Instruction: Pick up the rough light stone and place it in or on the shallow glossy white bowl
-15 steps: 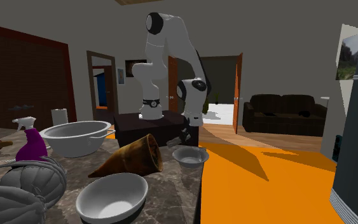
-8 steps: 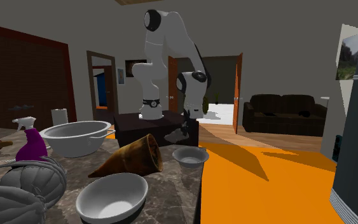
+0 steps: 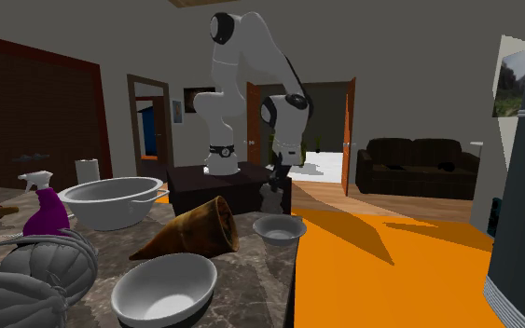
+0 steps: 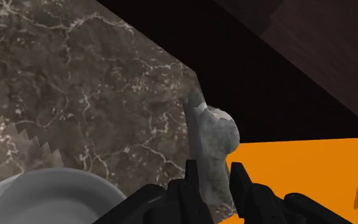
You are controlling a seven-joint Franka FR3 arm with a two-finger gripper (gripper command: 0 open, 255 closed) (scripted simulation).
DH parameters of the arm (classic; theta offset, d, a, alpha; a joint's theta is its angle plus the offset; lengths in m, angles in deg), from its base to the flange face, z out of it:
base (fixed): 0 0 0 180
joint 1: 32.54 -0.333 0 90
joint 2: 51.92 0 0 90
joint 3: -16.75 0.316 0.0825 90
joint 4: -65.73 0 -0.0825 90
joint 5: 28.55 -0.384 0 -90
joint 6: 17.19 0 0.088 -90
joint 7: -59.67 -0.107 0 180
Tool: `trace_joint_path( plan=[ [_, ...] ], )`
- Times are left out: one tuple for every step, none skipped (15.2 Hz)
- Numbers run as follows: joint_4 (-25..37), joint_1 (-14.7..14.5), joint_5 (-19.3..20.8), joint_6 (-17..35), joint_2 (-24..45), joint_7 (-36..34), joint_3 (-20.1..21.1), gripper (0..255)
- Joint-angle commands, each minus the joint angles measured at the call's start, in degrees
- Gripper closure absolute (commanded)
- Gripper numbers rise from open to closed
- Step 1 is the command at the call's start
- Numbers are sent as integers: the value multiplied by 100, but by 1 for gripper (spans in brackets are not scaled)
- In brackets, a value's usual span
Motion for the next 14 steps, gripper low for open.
trace_joint_path(
  plan=[
    [562,43,77,-263,306,12,-56,255],
    [835,59,106,-393,452,14,-75,255],
    [1114,74,132,-525,600,16,-94,255],
    [1400,90,157,-661,752,18,-110,255],
    [1693,105,180,-800,909,19,-126,255],
    [1995,120,201,-942,1069,21,-141,255],
    [2306,135,221,-1089,1235,22,-154,255],
    [2627,150,240,-1241,1406,23,-166,255],
    [2960,165,257,-1398,1583,23,-177,255],
    [3306,180,274,-1561,1767,23,-187,255],
    [3787,199,294,-1788,2024,21,-200,255],
    [3797,199,293,-1742,2080,26,-199,255],
    [3809,198,292,-1697,2136,31,-199,255],
    [3821,198,291,-1653,2194,35,-199,255]
  ],
)
